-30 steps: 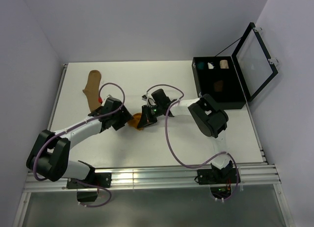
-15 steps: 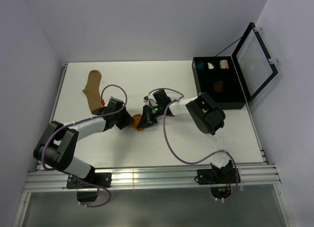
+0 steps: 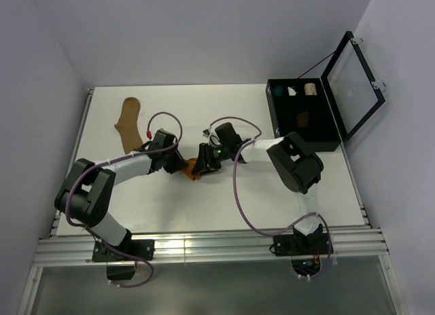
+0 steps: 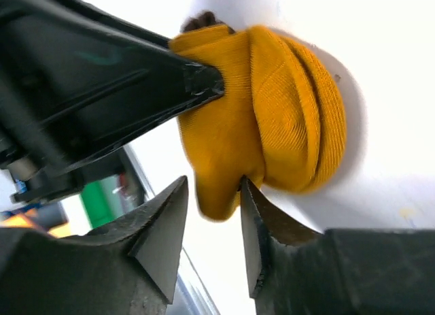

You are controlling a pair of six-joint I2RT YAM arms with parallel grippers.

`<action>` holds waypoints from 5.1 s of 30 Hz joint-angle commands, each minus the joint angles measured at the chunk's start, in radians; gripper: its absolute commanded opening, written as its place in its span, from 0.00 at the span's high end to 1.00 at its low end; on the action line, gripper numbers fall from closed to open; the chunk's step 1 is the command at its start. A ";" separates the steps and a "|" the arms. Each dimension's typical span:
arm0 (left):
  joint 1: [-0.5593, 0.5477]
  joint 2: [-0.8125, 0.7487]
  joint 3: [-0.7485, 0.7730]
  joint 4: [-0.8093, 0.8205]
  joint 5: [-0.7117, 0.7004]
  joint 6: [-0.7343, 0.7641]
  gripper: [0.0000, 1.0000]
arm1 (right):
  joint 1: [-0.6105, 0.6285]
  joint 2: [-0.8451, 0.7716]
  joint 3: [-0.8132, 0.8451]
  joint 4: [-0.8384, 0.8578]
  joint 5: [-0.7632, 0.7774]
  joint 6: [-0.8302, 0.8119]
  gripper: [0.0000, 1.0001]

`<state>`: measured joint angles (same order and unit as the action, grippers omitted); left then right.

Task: Roll the socks
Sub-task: Roll the sock at the center of the board.

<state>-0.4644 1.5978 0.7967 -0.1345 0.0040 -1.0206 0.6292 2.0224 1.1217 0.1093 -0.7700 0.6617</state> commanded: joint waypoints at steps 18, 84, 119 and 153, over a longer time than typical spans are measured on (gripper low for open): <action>-0.006 0.073 0.124 -0.208 0.005 0.182 0.66 | 0.286 -0.396 -0.137 0.010 0.852 -0.618 0.43; -0.026 -0.223 -0.142 0.064 -0.062 -0.062 0.31 | -0.008 0.056 0.016 0.033 -0.095 -0.142 1.00; -0.031 -0.096 -0.082 0.111 -0.124 -0.030 0.28 | -0.077 0.182 0.104 -0.102 -0.009 -0.043 0.97; -0.028 0.126 0.128 -0.175 -0.079 0.111 0.76 | 0.003 -0.158 -0.034 -0.050 0.429 -0.209 0.56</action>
<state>-0.4774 1.6859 0.8967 -0.1455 -0.0834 -0.9794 0.5976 1.9820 1.1301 0.0338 -0.6113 0.5564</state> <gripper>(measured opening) 0.304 0.421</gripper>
